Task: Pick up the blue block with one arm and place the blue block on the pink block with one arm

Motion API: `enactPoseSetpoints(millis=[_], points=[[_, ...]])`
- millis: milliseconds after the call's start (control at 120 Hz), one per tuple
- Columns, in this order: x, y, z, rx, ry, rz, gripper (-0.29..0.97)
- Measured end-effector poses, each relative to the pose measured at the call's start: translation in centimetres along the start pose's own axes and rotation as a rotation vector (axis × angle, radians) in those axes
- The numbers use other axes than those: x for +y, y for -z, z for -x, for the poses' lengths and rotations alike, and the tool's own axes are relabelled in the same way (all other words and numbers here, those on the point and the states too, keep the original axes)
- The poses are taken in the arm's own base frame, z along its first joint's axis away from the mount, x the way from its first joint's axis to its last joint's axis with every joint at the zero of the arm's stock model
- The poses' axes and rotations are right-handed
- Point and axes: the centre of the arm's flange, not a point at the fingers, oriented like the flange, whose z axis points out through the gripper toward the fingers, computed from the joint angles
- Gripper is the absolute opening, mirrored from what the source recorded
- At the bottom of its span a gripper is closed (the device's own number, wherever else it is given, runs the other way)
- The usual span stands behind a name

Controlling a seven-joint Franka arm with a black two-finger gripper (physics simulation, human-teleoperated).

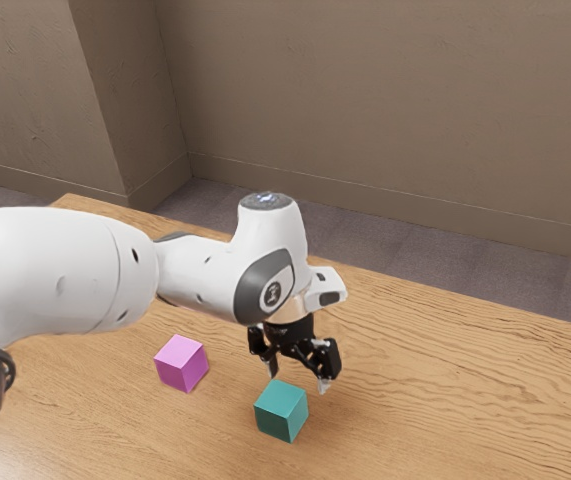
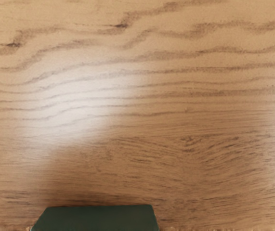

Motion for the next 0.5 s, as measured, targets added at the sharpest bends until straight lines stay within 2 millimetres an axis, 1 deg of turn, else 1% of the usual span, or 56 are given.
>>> enactPoseSetpoints(millis=[142,258,383,500], points=[[-0.8,-0.5,0.4,-0.008,0.035,0.005,0.68],[-1.6,-0.7,1.1,-0.018,0.059,0.009,0.68],[-1.5,-0.7,1.6,-0.014,0.067,0.011,0.68],[-1.2,-1.3,2.1,-0.013,0.078,0.016,0.68]])
